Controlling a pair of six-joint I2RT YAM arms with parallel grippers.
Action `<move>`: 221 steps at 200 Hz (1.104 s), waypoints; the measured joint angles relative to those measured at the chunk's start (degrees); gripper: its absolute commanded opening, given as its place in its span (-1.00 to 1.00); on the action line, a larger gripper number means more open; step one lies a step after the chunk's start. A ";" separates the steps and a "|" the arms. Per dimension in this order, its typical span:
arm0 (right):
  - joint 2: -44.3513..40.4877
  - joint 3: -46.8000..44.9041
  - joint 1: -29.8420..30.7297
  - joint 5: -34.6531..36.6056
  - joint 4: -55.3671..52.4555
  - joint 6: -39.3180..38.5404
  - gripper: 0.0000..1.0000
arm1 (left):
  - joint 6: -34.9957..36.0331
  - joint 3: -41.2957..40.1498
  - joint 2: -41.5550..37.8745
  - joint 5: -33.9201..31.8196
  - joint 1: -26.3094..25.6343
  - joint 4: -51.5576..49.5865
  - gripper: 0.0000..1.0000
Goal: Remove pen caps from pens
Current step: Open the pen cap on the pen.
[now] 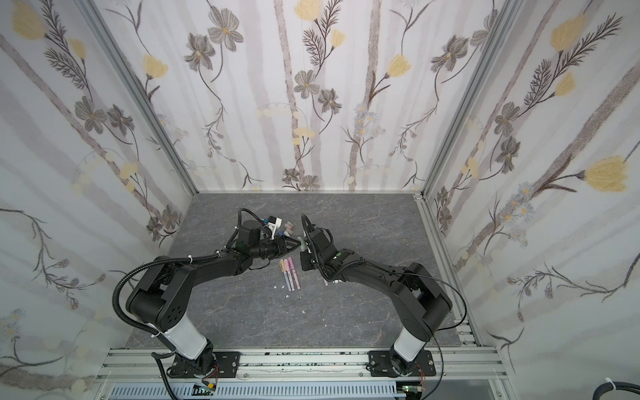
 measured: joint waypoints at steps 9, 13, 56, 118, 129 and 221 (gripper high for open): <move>0.00 0.07 0.02 -0.20 0.22 0.00 -0.96 | -0.09 0.31 0.59 0.00 -0.04 0.04 -0.22; 0.00 0.11 0.02 -0.33 0.31 -0.02 -0.96 | -0.22 0.42 0.83 0.00 -0.11 0.04 -0.22; 0.11 0.26 0.11 -1.46 0.61 -0.02 -0.96 | -0.50 1.66 2.73 -0.04 -0.55 0.46 -0.25; 0.22 0.35 0.13 -1.49 1.05 -0.02 -0.96 | -0.85 2.54 3.87 0.00 -0.68 0.83 -0.58; 0.22 0.35 0.13 -1.46 1.16 -0.02 -0.96 | -0.87 2.58 3.93 -0.02 -0.72 0.87 -0.63; 0.63 0.20 0.11 -1.46 2.25 -0.02 -0.62 | -1.51 2.58 3.93 0.35 -0.72 2.54 -0.91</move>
